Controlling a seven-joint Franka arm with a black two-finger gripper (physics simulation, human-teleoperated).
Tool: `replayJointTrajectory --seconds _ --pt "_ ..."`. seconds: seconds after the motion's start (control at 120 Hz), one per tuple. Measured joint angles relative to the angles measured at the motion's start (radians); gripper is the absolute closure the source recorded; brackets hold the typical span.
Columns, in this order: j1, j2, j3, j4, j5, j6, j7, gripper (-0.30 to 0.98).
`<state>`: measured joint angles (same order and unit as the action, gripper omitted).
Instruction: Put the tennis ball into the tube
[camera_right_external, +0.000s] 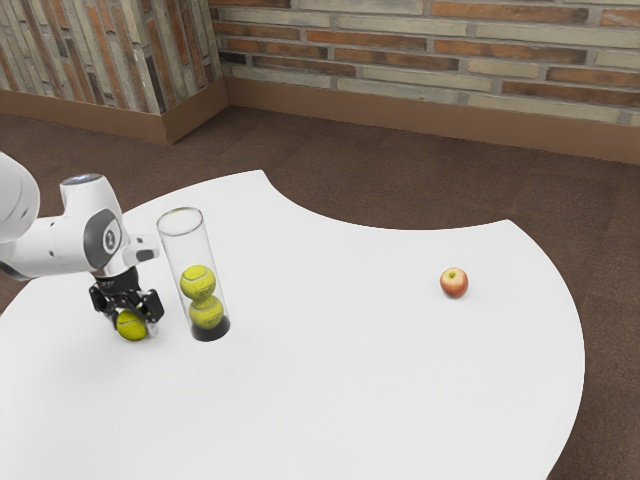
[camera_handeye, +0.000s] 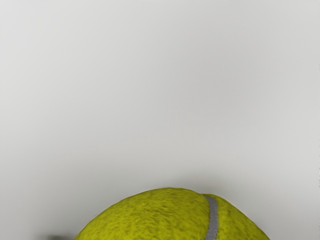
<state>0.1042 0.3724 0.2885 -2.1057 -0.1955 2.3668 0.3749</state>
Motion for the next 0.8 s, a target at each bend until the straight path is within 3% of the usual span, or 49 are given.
replayJointTrajectory --seconds 0.417,0.667,0.8 --pt "-0.002 -0.023 0.001 -0.016 -0.001 -0.002 0.008 0.27" --pt "-0.002 -0.033 0.001 -0.014 0.005 -0.001 0.007 0.31" --pt "-0.001 -0.105 0.009 -0.017 0.015 -0.021 0.008 0.32"
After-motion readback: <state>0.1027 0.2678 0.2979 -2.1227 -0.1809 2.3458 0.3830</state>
